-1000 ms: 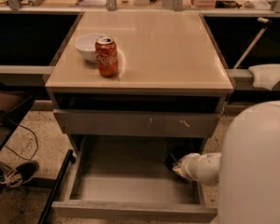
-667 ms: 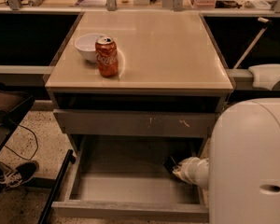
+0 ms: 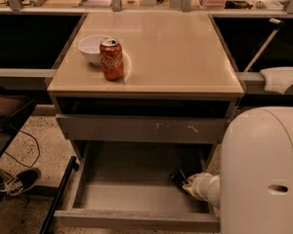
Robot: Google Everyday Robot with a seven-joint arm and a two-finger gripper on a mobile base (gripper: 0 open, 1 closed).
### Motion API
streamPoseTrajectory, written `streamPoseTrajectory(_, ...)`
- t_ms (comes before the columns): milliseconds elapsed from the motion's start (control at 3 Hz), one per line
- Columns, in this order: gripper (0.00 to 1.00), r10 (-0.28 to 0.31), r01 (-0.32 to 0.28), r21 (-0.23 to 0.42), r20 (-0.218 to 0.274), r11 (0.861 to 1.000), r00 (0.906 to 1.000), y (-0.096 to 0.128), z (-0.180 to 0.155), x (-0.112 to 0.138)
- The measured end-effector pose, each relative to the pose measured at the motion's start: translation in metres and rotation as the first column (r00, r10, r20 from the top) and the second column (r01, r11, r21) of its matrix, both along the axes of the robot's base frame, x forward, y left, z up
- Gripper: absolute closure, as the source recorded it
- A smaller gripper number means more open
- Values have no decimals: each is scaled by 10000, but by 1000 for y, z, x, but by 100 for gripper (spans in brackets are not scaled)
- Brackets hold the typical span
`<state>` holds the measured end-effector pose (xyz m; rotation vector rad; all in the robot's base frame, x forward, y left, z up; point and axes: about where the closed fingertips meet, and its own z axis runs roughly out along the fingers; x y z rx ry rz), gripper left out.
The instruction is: Place rxbar chocolate into middle drawer
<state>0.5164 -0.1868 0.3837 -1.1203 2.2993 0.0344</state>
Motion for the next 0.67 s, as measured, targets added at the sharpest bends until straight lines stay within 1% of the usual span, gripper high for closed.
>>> streamPoseTrajectory(333, 81, 0, 0, 0, 0, 10000, 10000, 0, 0, 0)
streamPoseTrajectory(667, 58, 1, -1, 0, 0, 10000, 10000, 0, 0, 0)
